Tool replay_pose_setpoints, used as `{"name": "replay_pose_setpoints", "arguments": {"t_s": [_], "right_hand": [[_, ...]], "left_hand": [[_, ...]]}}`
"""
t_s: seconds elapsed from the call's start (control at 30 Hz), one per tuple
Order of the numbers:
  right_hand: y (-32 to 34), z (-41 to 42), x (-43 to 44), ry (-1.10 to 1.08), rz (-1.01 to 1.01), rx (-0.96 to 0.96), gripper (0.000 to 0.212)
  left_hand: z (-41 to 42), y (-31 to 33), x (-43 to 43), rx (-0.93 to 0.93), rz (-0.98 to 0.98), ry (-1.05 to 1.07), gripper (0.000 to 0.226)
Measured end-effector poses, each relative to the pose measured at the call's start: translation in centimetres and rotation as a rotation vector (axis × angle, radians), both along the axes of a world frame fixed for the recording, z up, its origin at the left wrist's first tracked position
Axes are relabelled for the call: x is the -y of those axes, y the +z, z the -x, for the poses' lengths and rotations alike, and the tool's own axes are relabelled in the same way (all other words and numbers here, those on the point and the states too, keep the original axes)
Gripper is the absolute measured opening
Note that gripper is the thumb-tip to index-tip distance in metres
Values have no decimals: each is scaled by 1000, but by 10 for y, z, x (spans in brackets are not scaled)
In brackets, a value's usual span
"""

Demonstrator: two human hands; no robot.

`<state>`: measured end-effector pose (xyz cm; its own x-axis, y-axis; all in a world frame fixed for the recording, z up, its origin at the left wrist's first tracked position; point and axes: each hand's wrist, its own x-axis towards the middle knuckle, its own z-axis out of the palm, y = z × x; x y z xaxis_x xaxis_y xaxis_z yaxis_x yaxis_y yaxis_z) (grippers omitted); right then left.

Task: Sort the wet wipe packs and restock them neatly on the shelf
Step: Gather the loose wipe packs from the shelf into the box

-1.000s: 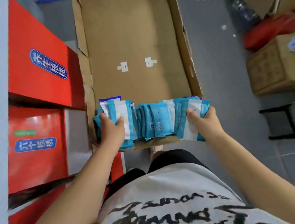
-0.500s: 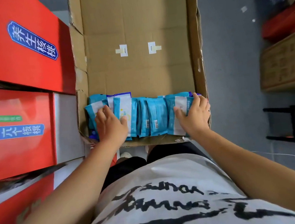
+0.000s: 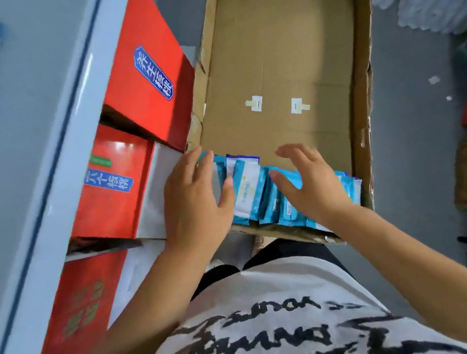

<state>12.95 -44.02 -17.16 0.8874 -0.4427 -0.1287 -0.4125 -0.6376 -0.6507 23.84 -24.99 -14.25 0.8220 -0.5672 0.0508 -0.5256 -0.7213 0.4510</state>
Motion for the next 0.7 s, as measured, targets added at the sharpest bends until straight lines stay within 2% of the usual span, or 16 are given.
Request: {"name": "replay_pose_setpoints", "arguments": {"t_s": [0.2, 0.3, 0.4, 0.57, 0.7], "right_hand": [[73, -49, -87, 195, -58, 378, 29], [106, -66, -140, 333, -60, 545, 26], [127, -80, -190, 453, -37, 665, 24], [144, -107, -258, 674, 3, 588, 31], [151, -134, -309, 820, 66, 487, 39]], "left_hand": [[8, 95, -85, 305, 246, 177, 35], [13, 115, -146, 423, 225, 317, 31], [18, 120, -207, 424, 164, 489, 32], [27, 119, -287, 357, 105, 749, 33], [31, 120, -335, 331, 56, 896, 43]]}}
